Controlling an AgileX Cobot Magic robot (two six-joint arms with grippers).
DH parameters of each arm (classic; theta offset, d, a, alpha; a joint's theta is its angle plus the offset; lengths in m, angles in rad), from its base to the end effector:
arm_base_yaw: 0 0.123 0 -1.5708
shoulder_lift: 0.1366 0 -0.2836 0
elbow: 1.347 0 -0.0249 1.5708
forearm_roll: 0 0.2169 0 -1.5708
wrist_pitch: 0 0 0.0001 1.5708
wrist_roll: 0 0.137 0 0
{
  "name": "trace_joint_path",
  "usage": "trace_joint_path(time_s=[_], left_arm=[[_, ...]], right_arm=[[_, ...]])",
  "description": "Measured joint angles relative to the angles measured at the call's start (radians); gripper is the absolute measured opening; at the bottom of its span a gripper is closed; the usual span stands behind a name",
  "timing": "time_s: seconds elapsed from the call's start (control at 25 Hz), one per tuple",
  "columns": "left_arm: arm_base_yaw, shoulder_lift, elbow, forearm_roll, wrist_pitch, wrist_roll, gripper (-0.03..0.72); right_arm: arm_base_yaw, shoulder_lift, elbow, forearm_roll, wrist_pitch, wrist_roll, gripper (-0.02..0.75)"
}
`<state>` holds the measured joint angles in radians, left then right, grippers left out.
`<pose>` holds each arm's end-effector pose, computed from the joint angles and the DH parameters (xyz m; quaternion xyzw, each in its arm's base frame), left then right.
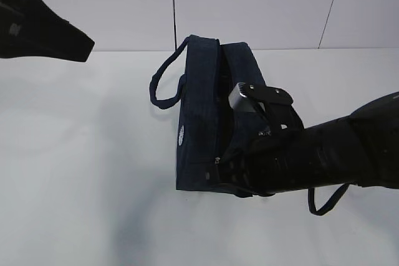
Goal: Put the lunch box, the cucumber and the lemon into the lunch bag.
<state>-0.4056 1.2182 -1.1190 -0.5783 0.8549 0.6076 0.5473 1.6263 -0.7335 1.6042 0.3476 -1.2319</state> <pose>0.2030 -0.1487 0.3346 0.3478 0.8360 -0.2318 0.3556 0.2427 0.2026 0.1704 -0.1439 0.9024 0.3092 0.2632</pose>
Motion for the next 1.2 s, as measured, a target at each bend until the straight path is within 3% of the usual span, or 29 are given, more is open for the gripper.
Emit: trace_joint_path(time_s=[0.28, 0.4, 0.52, 0.6, 0.76, 1.2], left_arm=[[0.000, 0.000, 0.000, -0.017, 0.000, 0.000, 0.340], [0.000, 0.000, 0.000, -0.020, 0.000, 0.000, 0.340], [0.000, 0.000, 0.000, -0.023, 0.000, 0.000, 0.340], [0.000, 0.000, 0.000, -0.023, 0.000, 0.000, 0.340], [0.000, 0.000, 0.000, -0.023, 0.000, 0.000, 0.340], [0.000, 0.000, 0.000, -0.023, 0.004, 0.000, 0.337]], right_arm=[[0.000, -0.002, 0.000, -0.006, -0.025, 0.000, 0.020], [0.000, 0.000, 0.000, 0.011, -0.025, -0.002, 0.163], [0.000, 0.032, 0.000, 0.092, -0.025, -0.011, 0.376], [0.000, 0.058, -0.004, 0.150, -0.026, -0.022, 0.426], [0.000, 0.101, -0.025, 0.206, -0.048, -0.036, 0.434], [0.000, 0.154, -0.072, 0.213, -0.115, -0.036, 0.405]])
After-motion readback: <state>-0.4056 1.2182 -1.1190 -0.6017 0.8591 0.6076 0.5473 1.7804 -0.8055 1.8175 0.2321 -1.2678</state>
